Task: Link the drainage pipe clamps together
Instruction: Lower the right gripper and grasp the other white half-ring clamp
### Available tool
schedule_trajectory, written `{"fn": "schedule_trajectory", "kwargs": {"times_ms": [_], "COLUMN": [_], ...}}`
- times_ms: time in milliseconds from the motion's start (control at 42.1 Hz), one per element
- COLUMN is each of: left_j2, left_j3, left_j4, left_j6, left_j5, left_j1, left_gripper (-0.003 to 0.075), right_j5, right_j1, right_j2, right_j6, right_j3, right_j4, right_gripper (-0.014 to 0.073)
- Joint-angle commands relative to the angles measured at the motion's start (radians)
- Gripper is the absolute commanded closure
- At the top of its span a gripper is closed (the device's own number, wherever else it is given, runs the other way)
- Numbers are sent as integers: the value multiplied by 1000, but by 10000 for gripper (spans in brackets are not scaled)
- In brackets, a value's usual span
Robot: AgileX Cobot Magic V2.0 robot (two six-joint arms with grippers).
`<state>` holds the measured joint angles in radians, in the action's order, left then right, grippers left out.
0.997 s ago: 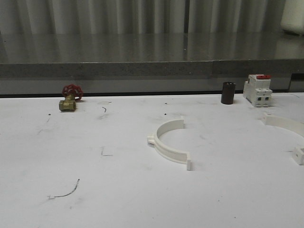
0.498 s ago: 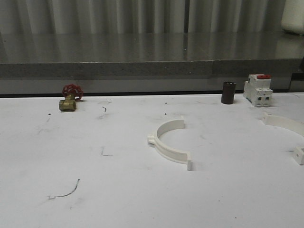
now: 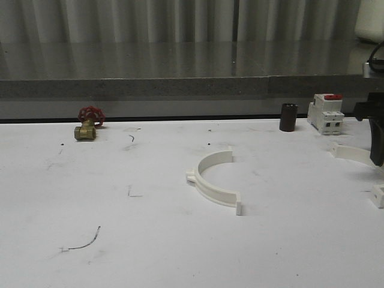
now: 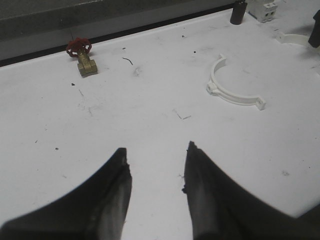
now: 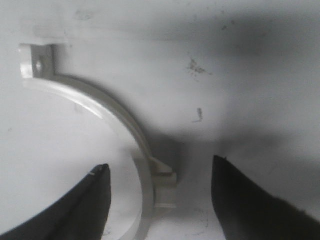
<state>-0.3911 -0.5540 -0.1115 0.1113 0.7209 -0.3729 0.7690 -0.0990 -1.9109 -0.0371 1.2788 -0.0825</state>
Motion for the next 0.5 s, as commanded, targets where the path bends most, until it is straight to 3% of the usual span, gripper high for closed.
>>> {"fn": "schedule_trajectory", "kwargs": {"times_ms": [0,237,475], "left_j2": [-15,-15,-15], "left_j3": [-28,-28,-28], "left_j4": [-15,-15,-15], "left_j6": [-3,-3,-3], "left_j5": [-73,-73,-73], "left_j1": [2,2,2], "left_gripper": [458,458,458], "right_j5": [-10,22,43], "right_j1": [2,9,9], "right_j2": [38,34,34], "right_j6": [-22,-36,-38], "right_j3": [31,31,31], "right_j4": [-3,-3,-2], "right_gripper": [131,340,410]}}
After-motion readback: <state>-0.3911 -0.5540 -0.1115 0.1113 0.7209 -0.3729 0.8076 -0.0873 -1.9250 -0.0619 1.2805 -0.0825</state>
